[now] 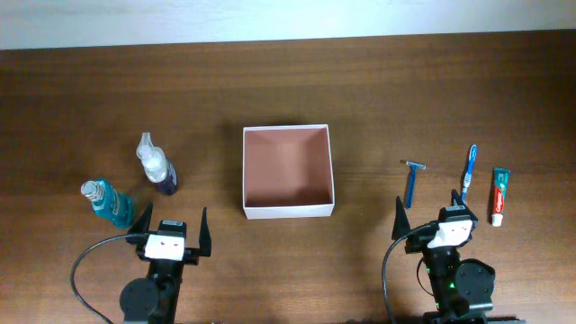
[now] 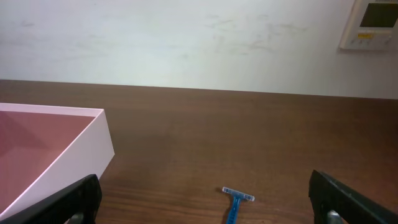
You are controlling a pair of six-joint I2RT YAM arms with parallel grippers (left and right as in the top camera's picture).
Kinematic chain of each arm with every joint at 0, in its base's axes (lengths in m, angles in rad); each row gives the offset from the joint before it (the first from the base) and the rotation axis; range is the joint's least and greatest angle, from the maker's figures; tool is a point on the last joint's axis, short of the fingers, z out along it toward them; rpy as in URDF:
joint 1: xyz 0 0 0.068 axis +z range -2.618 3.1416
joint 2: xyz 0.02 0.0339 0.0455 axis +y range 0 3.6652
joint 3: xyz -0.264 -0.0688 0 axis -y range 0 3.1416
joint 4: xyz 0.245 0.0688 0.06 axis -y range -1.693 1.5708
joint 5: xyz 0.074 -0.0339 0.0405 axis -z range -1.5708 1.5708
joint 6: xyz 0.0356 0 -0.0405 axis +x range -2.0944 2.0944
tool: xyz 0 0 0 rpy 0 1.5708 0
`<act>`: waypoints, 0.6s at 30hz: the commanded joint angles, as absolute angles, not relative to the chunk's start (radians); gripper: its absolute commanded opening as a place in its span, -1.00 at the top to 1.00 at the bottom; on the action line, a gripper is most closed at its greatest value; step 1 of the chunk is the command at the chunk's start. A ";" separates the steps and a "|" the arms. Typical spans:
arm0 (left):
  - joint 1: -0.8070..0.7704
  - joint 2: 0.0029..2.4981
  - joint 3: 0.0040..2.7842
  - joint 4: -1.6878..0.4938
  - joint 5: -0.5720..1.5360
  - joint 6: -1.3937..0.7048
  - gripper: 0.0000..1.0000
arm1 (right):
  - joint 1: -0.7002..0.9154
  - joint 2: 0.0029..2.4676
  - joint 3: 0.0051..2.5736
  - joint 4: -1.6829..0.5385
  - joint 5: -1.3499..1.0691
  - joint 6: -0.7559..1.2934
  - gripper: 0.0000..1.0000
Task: Pack container
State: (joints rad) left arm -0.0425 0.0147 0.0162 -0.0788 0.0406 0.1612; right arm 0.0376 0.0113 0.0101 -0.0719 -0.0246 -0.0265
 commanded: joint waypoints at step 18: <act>-0.041 0.008 0.009 -0.067 0.038 0.162 -0.99 | 0.032 0.013 0.006 -0.076 -0.043 -0.008 -0.97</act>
State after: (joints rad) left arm -0.0425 0.0147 0.0162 -0.0776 0.0410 0.1608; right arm 0.0376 0.0113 0.0101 -0.0715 -0.0257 -0.0254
